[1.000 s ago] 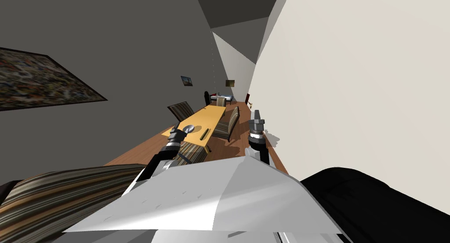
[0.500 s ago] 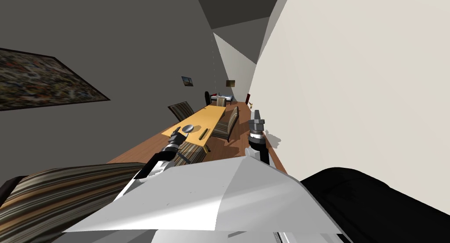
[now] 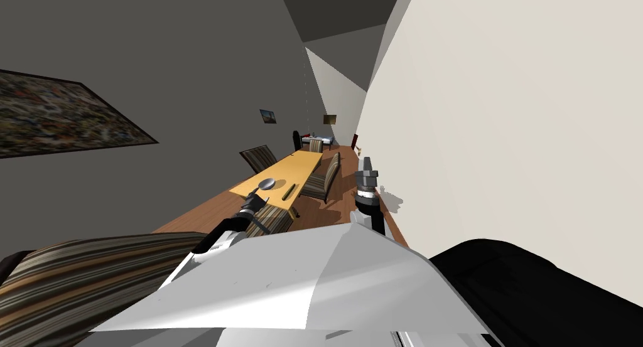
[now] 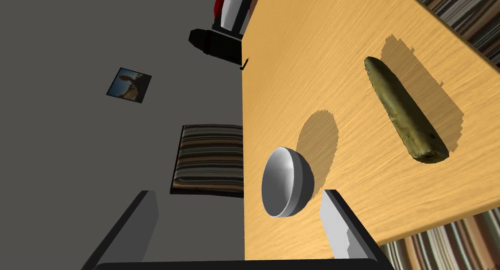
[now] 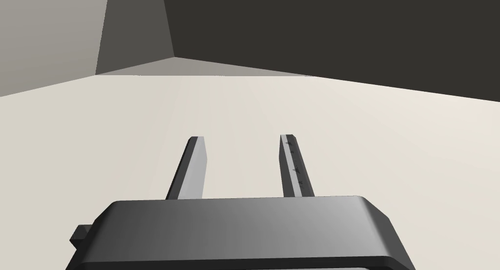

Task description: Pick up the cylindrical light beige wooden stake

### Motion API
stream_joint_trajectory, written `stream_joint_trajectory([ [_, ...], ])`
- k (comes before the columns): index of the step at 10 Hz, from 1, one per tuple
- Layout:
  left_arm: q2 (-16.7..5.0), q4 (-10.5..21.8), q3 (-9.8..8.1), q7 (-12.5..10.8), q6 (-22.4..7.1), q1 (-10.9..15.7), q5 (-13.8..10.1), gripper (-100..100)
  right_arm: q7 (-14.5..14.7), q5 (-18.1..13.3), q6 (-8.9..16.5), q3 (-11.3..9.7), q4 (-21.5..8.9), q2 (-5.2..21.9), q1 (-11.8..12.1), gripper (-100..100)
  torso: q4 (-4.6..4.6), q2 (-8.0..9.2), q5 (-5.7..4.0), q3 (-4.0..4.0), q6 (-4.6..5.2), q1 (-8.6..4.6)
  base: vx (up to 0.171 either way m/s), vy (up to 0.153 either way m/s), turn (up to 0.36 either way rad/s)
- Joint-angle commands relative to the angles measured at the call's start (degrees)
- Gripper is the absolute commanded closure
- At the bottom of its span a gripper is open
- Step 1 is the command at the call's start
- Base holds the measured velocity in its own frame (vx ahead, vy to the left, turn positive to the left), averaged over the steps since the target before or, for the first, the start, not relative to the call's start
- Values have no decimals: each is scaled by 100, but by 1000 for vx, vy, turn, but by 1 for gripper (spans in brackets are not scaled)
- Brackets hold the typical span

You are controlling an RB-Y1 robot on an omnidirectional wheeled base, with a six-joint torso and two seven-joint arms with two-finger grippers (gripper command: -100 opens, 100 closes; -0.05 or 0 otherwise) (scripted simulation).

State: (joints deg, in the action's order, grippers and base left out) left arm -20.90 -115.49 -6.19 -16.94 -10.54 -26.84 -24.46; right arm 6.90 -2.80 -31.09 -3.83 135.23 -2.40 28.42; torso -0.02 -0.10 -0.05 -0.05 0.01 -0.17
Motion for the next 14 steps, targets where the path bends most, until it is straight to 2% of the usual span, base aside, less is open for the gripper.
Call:
stream_joint_trajectory([
  [1, -89, 286, -81, -133, -286, 84, -174, -100, 0, 0, 0, 0, 0, 0, 0, 0, 0, 0, 0, 0, 0, 0, 25, -50, 14],
  [2, -89, 289, -81, -133, -438, 84, -174, -100, 0, 0, 0, 0, 0, 0, 0, 0, 0, -3, 1, -1, 1, -1, 31, -45, 10],
  [3, -153, 481, -155, -246, -604, 110, -316, -100, 0, 0, 0, 0, 0, 0, 0, 0, -1, -5, 0, -3, 1, 1, 41, -54, 10],
  [5, -153, 481, -155, -246, -804, 110, -316, -100, 0, 0, 0, 0, 0, 0, 0, 0, -1, -7, 0, -4, 1, -1, 29, -37, 7],
  [6, -213, 677, -229, -363, -1012, 139, -451, -100, 0, 0, 0, 0, 0, 0, 0, 0, 0, -3, 1, -2, 1, 6, 48, -47, 0],
  [7, -213, 677, -229, -363, -1160, 139, -451, -100, 0, 0, 0, 0, 0, 0, 0, 0, -2, -10, 1, -5, 1, 1, 49, -40, 9],
  [8, -270, 875, -304, -483, -1308, 171, -577, -100, 0, 0, 0, 0, 0, 0, 0, 0, -2, -10, 1, -6, 1, 3, 53, -47, 2],
  [10, -270, 875, -304, -483, -1518, 171, -577, -100, 0, 0, 0, 0, 0, 0, 0, 0, -2, -12, 0, -7, 1, 1, 38, -35, 2],
  [11, -322, 1076, -378, -606, -1763, 207, -695, -100, 0, 0, 0, 0, 0, 0, 0, 0, -1, -6, 1, -3, 1, 8, 58, -49, -7],
  [12, -322, 1076, -378, -606, -1869, 207, -695, -100, 0, 0, 0, 0, 0, 0, 0, 0, -2, -12, 1, -7, 1, 1, 63, -38, 8],
  [13, -371, 1278, -451, -730, -2096, 246, -802, -100, 0, 0, 0, 0, 0, 0, 0, 0, -3, -16, 1, -9, 1, 4, 92, -37, -9],
  [14, -371, 1278, -451, -730, -2214, 246, -802, -100, 0, 0, 0, 0, 0, 0, 1, 0, -5, -25, 1, -14, 1, 4, 80, -37, -2],
])
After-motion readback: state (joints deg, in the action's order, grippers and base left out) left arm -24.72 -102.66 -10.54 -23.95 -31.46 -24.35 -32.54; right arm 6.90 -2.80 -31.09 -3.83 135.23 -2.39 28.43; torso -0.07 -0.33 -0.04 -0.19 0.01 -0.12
